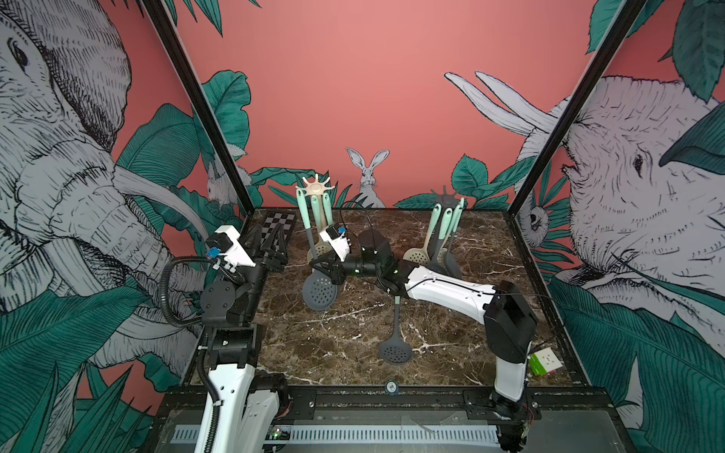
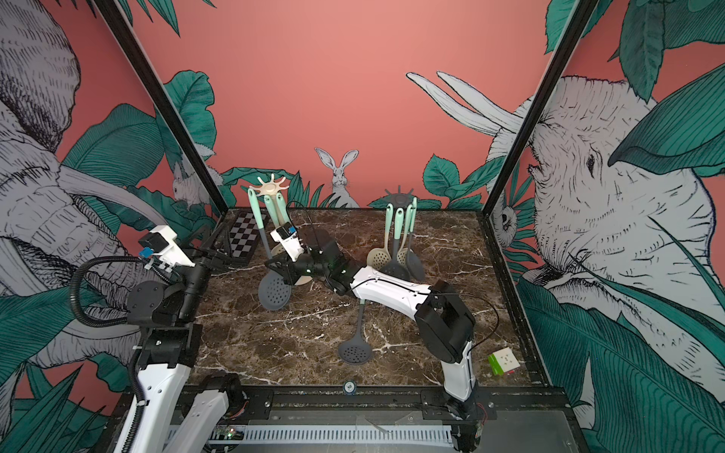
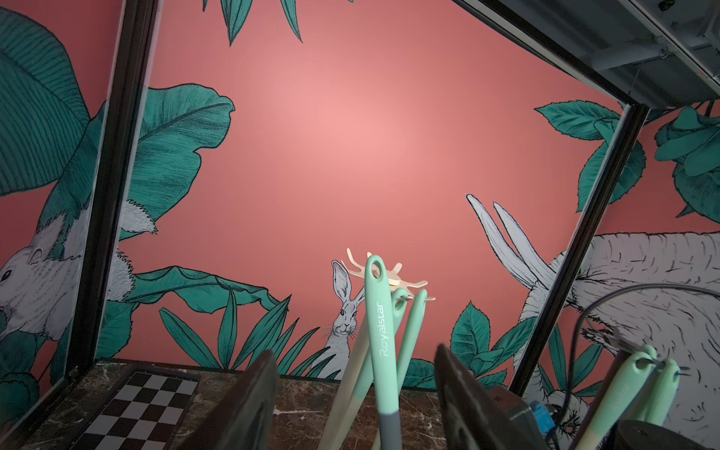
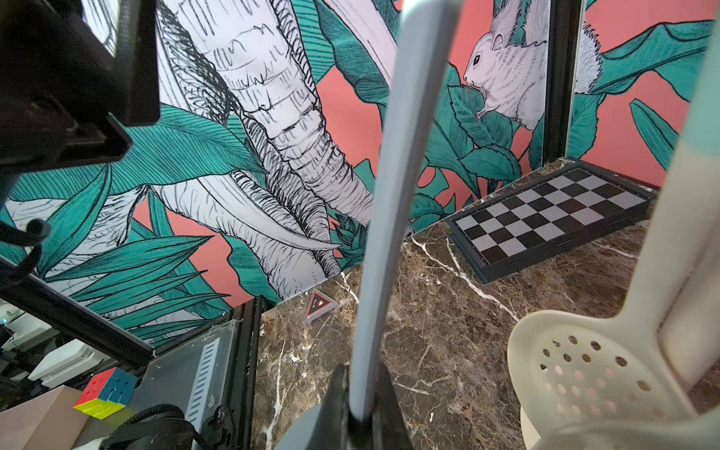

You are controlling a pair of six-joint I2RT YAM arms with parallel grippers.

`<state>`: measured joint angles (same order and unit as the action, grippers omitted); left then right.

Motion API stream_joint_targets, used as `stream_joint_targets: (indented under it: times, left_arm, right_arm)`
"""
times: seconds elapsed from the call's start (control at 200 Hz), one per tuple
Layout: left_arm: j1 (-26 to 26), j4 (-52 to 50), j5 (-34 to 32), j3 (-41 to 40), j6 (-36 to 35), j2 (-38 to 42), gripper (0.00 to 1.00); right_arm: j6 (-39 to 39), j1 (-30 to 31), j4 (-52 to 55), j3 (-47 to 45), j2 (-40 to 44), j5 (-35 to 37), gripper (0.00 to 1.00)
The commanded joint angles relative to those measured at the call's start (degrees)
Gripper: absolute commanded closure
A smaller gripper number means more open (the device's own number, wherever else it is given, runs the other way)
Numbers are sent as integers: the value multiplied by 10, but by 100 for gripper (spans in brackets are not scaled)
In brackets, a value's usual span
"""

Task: Hang the skimmer on the kitchen utensil rack
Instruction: Hang the skimmer on the rack.

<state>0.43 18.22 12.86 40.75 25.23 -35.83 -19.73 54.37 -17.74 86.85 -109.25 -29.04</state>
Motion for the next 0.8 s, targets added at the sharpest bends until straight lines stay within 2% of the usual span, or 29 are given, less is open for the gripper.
stream_joint_targets:
  times: [0.0,0.795]
  left_arm:
    - [-1,17,7,-6,3,2,35]
    - [-1,18,7,-13,6,7,35]
  right_arm:
    - [-11,-2,-42,6,-7,-8,100]
    - [-37,-1,-60,-21,-12,-20,100]
